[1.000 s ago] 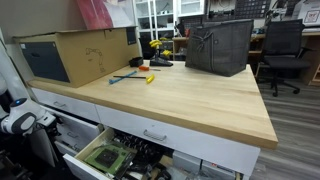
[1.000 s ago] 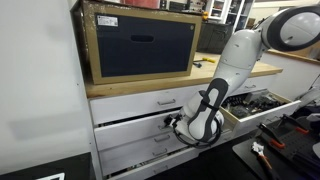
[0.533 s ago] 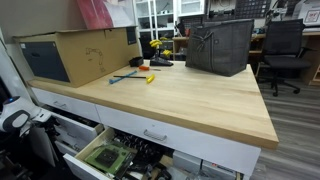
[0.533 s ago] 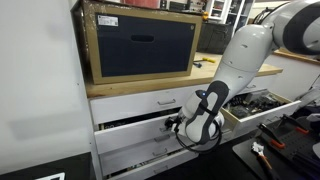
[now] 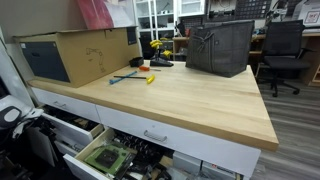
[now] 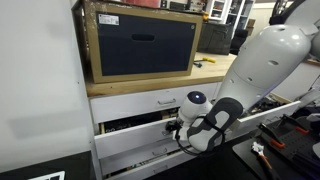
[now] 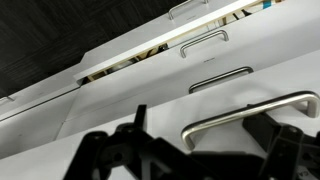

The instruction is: Open the second drawer to the left

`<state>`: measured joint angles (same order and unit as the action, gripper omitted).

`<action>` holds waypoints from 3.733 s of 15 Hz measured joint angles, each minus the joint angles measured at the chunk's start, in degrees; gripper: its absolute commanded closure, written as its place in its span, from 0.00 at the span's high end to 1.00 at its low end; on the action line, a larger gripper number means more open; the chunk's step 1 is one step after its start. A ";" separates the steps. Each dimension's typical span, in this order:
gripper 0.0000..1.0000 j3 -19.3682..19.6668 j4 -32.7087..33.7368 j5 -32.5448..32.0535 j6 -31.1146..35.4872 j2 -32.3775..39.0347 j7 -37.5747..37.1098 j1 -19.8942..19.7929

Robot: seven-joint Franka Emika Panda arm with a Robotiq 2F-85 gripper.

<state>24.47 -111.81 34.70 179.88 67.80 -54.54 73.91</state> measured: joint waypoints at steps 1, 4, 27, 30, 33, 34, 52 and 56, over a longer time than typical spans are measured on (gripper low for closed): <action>1.00 1.14 -0.01 -1.06 -1.41 0.18 -1.04 1.28; 1.00 3.35 0.21 -6.25 -4.67 0.32 -4.31 2.92; 1.00 7.54 2.39 -20.80 -12.06 1.30 -15.65 5.92; 1.00 7.51 2.41 -20.77 -12.06 1.28 -15.67 5.85; 1.00 7.51 2.41 -20.77 -12.06 1.28 -15.69 5.85; 1.00 7.51 2.41 -20.76 -12.06 1.28 -15.70 5.85; 1.00 25.95 -8.43 -18.67 -11.90 -6.88 -47.70 25.22; 1.00 27.01 -9.81 -18.49 -11.90 -8.97 -51.26 27.71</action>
<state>51.48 -121.62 16.21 167.97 58.82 -105.79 101.63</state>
